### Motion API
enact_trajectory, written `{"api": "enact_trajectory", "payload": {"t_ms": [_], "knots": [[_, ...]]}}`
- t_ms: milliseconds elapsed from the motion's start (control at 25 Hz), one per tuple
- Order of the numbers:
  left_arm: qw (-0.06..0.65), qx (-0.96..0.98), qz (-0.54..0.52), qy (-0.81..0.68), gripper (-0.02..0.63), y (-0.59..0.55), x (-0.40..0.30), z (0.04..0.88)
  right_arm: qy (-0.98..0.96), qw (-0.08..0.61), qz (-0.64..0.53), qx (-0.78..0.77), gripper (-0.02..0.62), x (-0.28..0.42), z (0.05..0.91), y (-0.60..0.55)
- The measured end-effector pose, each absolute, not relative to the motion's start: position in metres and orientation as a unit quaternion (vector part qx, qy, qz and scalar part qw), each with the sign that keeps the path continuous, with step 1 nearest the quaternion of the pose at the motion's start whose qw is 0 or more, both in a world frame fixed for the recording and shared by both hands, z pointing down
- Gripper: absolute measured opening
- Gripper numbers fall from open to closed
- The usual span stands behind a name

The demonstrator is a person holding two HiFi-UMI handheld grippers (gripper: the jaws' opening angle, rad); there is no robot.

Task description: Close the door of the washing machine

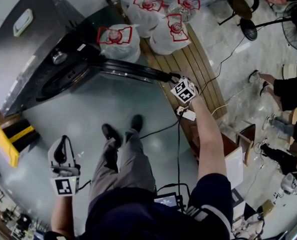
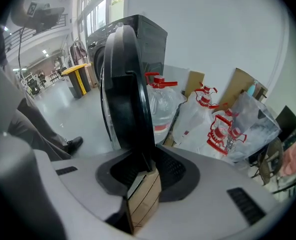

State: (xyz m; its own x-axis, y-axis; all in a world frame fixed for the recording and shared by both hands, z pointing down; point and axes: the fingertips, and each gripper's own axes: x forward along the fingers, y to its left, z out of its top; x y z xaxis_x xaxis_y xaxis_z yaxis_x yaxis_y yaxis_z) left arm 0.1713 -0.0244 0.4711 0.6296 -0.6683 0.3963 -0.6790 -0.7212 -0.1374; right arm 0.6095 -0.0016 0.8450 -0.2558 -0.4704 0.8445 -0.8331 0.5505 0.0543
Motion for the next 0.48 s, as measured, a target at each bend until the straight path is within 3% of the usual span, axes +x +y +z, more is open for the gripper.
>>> {"api": "enact_trajectory", "payload": {"t_ms": [480], "knots": [[0.015, 0.898, 0.201, -0.391, 0.023, -0.007, 0.155, 0.469, -0.743, 0.433, 0.219, 0.461, 0.096, 0.564, 0.850, 0.048]]}}
